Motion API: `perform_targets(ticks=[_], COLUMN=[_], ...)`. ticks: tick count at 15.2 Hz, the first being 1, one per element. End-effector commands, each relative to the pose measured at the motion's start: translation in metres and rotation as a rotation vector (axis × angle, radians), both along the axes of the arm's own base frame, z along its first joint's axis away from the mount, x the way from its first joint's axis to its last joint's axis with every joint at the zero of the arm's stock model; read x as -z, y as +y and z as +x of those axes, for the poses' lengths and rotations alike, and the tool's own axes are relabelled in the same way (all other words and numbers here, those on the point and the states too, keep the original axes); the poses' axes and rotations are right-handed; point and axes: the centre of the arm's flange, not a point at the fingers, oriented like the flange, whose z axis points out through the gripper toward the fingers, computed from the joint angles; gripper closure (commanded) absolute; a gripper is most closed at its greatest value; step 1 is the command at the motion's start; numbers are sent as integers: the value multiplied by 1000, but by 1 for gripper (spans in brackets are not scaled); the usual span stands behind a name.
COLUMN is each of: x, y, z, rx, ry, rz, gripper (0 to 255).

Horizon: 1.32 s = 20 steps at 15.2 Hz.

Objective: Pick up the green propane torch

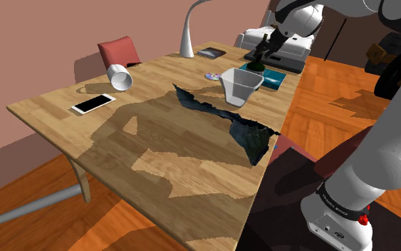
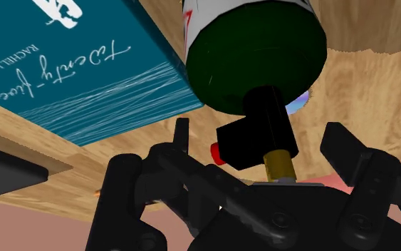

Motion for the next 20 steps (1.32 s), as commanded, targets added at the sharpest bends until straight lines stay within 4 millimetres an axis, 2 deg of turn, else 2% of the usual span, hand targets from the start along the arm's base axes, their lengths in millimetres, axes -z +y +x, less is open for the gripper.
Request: perform_targets(ticks=[1, 3, 4, 13, 20], x=[10, 13, 13, 13, -24], y=[1, 1, 1, 1, 1], z=[0, 0, 0, 0, 0], rx=[0, 0, 0, 0, 0], ry=[-1, -1, -1, -1, -1], rz=[0, 0, 0, 0, 0], gripper=[0, 0, 255, 255, 255])
